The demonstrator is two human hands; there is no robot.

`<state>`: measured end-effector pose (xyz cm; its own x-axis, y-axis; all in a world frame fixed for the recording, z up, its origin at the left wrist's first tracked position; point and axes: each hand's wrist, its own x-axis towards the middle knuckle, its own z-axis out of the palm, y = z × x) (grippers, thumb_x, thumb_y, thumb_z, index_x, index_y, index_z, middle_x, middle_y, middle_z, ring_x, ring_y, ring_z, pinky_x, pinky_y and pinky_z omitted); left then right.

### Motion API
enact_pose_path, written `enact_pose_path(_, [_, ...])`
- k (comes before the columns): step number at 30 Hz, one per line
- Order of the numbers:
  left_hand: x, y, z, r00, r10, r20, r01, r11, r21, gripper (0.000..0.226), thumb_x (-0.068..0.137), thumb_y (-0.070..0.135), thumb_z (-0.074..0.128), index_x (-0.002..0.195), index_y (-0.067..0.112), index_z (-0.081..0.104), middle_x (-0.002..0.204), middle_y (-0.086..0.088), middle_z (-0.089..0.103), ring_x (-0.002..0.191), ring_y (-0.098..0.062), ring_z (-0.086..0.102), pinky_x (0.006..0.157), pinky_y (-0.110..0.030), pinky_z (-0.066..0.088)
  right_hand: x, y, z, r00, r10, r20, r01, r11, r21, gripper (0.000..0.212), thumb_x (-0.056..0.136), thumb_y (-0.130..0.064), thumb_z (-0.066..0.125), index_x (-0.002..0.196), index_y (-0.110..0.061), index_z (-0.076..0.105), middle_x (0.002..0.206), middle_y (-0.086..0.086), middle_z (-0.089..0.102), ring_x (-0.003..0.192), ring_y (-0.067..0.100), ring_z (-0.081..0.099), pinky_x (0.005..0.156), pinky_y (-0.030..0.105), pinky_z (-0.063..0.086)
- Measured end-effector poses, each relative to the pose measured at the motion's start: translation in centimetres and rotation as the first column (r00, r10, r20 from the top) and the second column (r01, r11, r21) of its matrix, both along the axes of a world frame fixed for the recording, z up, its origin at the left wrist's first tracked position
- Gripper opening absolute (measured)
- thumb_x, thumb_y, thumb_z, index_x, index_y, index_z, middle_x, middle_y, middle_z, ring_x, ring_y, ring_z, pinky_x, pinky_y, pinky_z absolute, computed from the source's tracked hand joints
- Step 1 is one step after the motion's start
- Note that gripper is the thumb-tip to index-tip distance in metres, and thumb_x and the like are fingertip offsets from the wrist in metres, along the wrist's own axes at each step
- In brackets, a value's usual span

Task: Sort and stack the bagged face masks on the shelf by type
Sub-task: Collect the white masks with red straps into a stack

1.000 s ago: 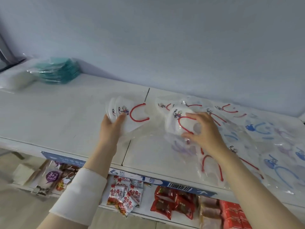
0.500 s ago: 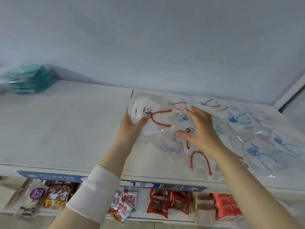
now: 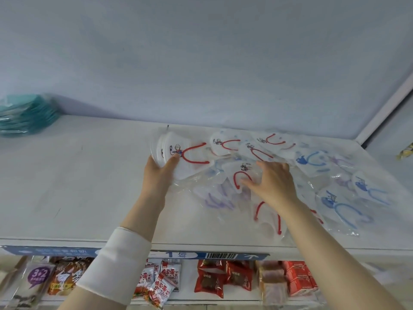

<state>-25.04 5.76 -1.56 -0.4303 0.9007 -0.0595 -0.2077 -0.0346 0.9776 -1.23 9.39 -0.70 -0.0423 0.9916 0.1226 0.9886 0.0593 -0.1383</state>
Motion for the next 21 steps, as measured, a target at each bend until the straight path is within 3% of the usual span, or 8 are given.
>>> enact_pose_path(3, [0.6, -0.1, 0.0, 1.000, -0.024, -0.001, 0.024, 1.000, 0.013, 0.026, 0.090, 0.014, 0.060, 0.116, 0.016, 0.058, 0.100, 0.001, 0.068, 0.088, -0.014, 0.066, 0.073, -0.028, 0.053, -1.6, -0.3, -0.7, 0.997, -0.019, 0.078, 0.026, 0.995, -0.092, 0.089, 0.068, -0.076, 0.053, 0.133, -0.016, 0.041, 0.137, 0.009, 0.045, 0.127, 0.033, 0.033, 0.101, 0.039, 0.033])
enact_pose_path(9, [0.2, -0.2, -0.3, 1.000, -0.008, -0.016, 0.008, 1.000, 0.010, 0.023, 0.090, 0.015, 0.059, 0.113, 0.018, 0.058, 0.097, 0.002, 0.068, 0.085, -0.012, 0.065, 0.070, -0.026, 0.052, -1.4, -0.4, -0.5, 0.992, 0.073, -0.101, -0.075, 0.997, -0.010, 0.060, 0.083, -0.043, 0.062, 0.135, -0.020, 0.042, 0.134, 0.002, 0.051, 0.125, 0.027, 0.039, 0.099, 0.034, 0.036])
enact_pose_path(13, [0.1, -0.1, -0.6, 1.000, 0.010, 0.012, -0.009, 1.000, -0.003, 0.025, 0.090, 0.016, 0.060, 0.115, 0.016, 0.058, 0.100, -0.002, 0.068, 0.088, -0.017, 0.065, 0.076, -0.032, 0.053, -1.4, -0.5, -0.4, 0.999, -0.027, -0.027, 0.026, 0.999, -0.047, 0.084, 0.070, -0.067, 0.061, 0.135, -0.018, 0.038, 0.138, 0.010, 0.038, 0.128, 0.030, 0.031, 0.102, 0.036, 0.033])
enact_pose_path(16, [0.8, 0.1, -0.6, 0.999, -0.027, 0.018, 0.027, 1.000, 0.007, 0.026, 0.090, 0.016, 0.060, 0.116, 0.015, 0.059, 0.104, -0.004, 0.068, 0.090, -0.018, 0.066, 0.079, -0.034, 0.054, -1.7, 0.3, -0.9, 0.998, -0.055, -0.031, 0.052, 0.995, -0.084, 0.091, 0.076, -0.070, 0.051, 0.145, -0.018, 0.023, 0.153, 0.015, 0.016, 0.141, 0.036, 0.011, 0.113, 0.043, 0.019])
enact_pose_path(19, [1.3, 0.3, -0.4, 0.998, -0.063, -0.003, 0.063, 0.997, 0.041, 0.022, 0.091, 0.015, 0.059, 0.113, 0.018, 0.059, 0.098, 0.003, 0.069, 0.086, -0.011, 0.067, 0.069, -0.023, 0.054, -1.2, 2.6, -0.3, 0.983, -0.121, -0.140, 0.111, 0.991, -0.078, 0.089, 0.081, -0.068, 0.045, 0.148, -0.017, 0.016, 0.157, 0.016, 0.008, 0.145, 0.035, 0.002, 0.117, 0.044, 0.010])
enact_pose_path(21, [1.6, 0.4, -0.1, 0.997, -0.072, -0.005, 0.072, 0.996, 0.059, 0.016, 0.091, 0.014, 0.059, 0.104, 0.024, 0.061, 0.092, 0.009, 0.069, 0.080, -0.004, 0.067, 0.061, -0.016, 0.053, -0.6, 4.3, -0.2, 0.983, -0.147, -0.111, 0.134, 0.984, -0.119, 0.090, 0.080, -0.067, 0.049, 0.148, -0.017, 0.018, 0.155, 0.017, 0.016, 0.144, 0.036, 0.008, 0.116, 0.045, 0.014])
